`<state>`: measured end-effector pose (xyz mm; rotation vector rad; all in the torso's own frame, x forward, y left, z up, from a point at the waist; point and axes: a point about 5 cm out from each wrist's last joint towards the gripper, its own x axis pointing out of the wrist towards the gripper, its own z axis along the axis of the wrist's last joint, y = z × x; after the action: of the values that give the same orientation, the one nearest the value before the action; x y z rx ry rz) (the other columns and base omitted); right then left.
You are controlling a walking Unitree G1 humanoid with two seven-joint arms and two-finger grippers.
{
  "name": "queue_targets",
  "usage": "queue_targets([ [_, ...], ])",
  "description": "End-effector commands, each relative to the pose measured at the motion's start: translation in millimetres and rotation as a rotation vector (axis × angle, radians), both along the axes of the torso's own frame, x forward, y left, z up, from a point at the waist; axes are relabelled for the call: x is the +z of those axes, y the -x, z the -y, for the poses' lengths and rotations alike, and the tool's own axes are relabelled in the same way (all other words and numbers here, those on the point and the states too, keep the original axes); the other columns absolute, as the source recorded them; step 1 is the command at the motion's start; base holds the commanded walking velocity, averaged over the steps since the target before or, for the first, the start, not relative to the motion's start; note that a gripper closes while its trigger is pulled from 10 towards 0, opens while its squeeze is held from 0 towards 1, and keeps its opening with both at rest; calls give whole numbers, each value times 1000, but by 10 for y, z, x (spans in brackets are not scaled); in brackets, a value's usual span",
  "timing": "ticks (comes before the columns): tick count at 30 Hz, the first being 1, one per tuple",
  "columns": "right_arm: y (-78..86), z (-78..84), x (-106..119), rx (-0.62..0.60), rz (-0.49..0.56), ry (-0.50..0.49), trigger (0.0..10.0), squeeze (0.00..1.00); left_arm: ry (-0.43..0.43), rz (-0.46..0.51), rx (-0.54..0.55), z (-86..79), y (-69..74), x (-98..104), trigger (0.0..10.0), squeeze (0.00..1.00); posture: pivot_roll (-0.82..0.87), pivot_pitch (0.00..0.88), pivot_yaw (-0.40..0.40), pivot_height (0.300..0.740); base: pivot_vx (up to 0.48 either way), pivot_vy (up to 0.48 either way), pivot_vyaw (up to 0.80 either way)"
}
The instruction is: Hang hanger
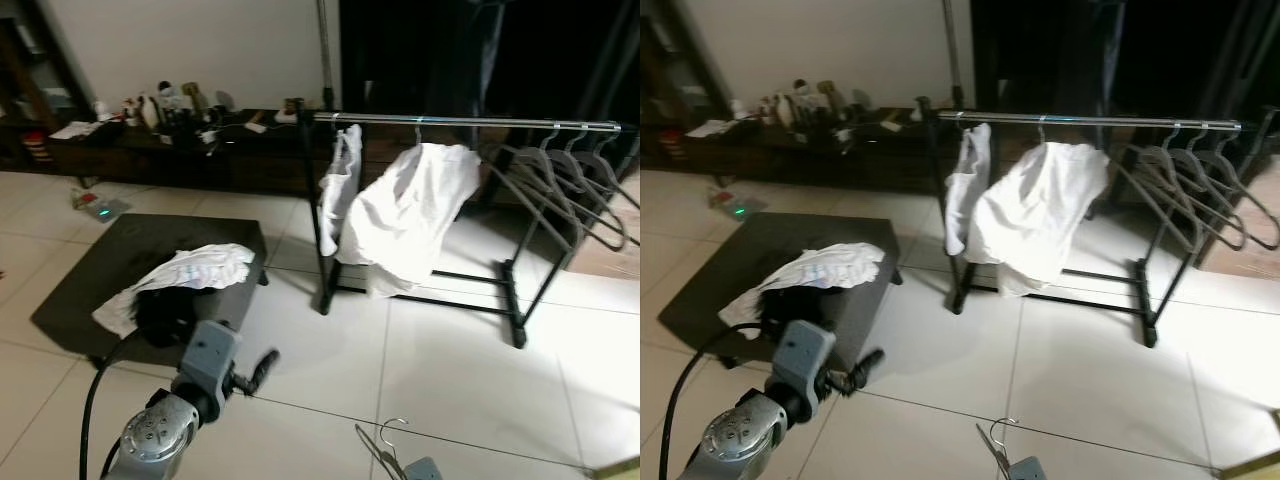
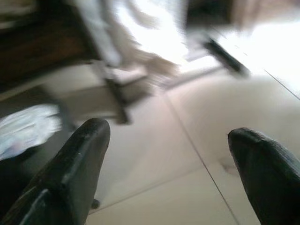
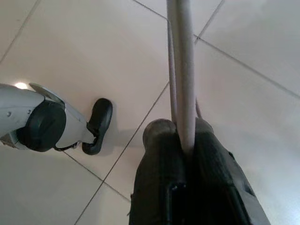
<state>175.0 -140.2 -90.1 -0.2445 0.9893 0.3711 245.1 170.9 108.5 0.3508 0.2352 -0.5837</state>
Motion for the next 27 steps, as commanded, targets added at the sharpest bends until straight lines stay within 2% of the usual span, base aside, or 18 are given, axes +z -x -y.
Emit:
queue_targets([
  [1, 95, -124, -34, 110, -34, -29, 10000, 0, -18, -87, -112, -17, 56, -78, 10000, 0, -61, 55, 76, 740, 0, 0, 0],
  [3, 83, -179, -17, 277, -33, -18, 10000, 0, -106, -179, -262, -104, 97, -145, 10000, 0, -65, 54, 75, 740, 0, 0, 0],
  [7, 82, -198, -13, 357, -37, -2, 10000, 0, -103, -205, -271, -160, 39, -150, 10000, 0, -75, 56, 72, 740, 0, 0, 0],
  [8, -229, -25, 166, 421, 11, -50, 10000, 0, -86, -243, -298, -158, 31, -159, 10000, 0, -81, 56, 71, 740, 0, 0, 0],
  [9, -465, 110, 349, 494, 47, -90, 10000, 0, -64, -294, -344, -145, 50, -167, 10000, 0, -82, 58, 66, 740, 0, 0, 0],
  [10, -661, 224, 566, 620, 71, -141, 10000, 0, -37, -383, -449, -101, 120, -193, 10000, 0, -76, 60, 64, 740, 0, 0, 0],
  [13, -652, 195, 589, 697, 73, -148, 10000, 0, -56, -439, -512, -84, 154, -250, 10000, 0, -78, 62, 64, 740, 0, 0, 0],
  [14, -664, 189, 598, 717, 83, -128, 10000, 0, -19, -468, -493, -58, 131, -286, 10000, 0, -76, 63, 64, 740, 0, 0, 0],
  [15, -664, 189, 598, 717, 83, -128, 10000, 0, -19, -468, -493, -58, 131, -286, 10000, 0, -76, 63, 64, 740, 0, 0, 0],
  [18, -687, 187, 604, 733, 87, -93, 10000, 0, 90, -503, -440, 50, 76, -357, 10000, 0, -82, 70, 69, 740, 0, 0, 0],
  [19, -687, 187, 604, 733, 87, -93, 10000, 0, 90, -503, -440, 50, 76, -357, 10000, 0, -82, 70, 69, 740, 0, 0, 0],
  [20, -696, 179, 631, 762, 79, -107, 10000, 0, 124, -511, -385, 135, 19, -403, 10000, 0, -91, 73, 72, 740, 0, 0, 0],
  [21, -697, 168, 648, 785, 75, -116, 10000, 0, 203, -502, -397, 236, 10, -348, 10000, 0, -93, 74, 71, 740, 0, 0, 0],
  [23, -693, 169, 658, 794, 71, -122, 10000, 0, 276, -496, -450, 287, 44, -251, 10000, 0, -95, 75, 70, 740, 0, 0, 0],
  [27, -669, 180, 643, 809, 54, -109, 10000, 0, 320, -507, -470, 275, 70, -173, 10000, 0, -84, 81, 71, 740, 0, 0, 0],
])
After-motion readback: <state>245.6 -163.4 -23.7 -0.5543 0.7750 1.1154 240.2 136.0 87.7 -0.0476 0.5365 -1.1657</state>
